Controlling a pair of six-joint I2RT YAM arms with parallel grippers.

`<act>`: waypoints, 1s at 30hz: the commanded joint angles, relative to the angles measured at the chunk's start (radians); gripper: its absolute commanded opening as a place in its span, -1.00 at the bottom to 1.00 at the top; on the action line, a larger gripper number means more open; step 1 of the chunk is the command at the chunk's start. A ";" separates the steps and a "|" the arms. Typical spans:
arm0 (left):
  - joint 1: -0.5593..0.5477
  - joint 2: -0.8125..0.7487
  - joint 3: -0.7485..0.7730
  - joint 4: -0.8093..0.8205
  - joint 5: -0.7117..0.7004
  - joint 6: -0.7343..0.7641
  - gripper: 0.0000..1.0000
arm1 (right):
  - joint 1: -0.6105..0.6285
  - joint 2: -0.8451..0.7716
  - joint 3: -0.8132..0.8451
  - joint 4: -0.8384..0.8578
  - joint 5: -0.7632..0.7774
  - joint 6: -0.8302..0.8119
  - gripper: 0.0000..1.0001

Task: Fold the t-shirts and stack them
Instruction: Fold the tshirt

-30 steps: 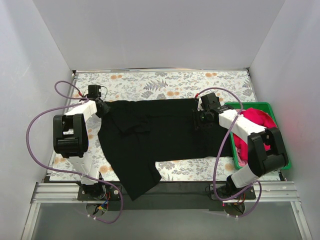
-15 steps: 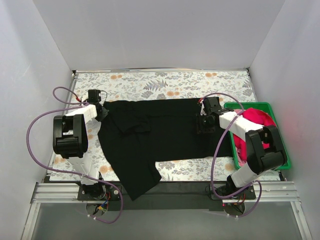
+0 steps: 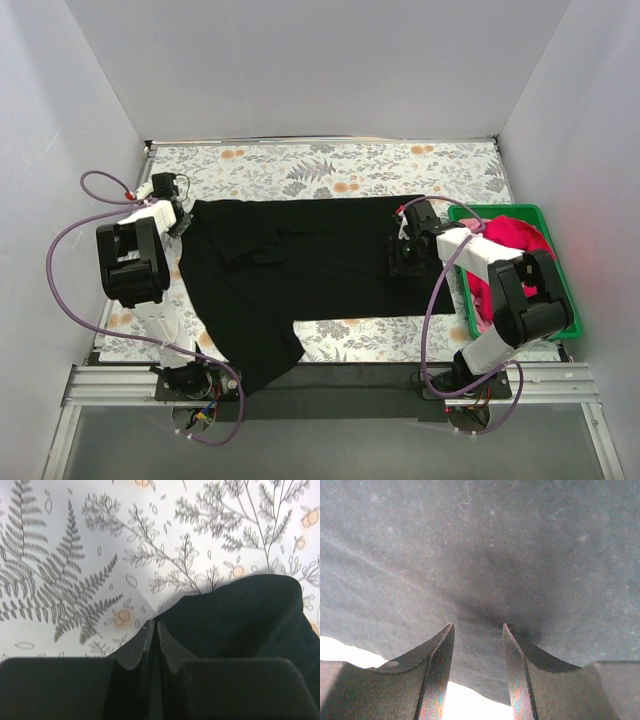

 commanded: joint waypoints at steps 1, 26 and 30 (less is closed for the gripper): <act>0.035 0.076 0.014 -0.046 -0.062 0.051 -0.80 | 0.021 0.018 0.019 0.014 -0.053 0.027 -0.13; -0.538 -0.505 -0.146 -0.185 -0.043 0.135 0.19 | -0.049 0.104 0.349 0.069 -0.145 -0.020 -0.13; -0.695 -0.375 -0.105 -0.179 -0.178 0.218 0.08 | -0.049 0.081 0.306 0.069 -0.141 -0.022 -0.13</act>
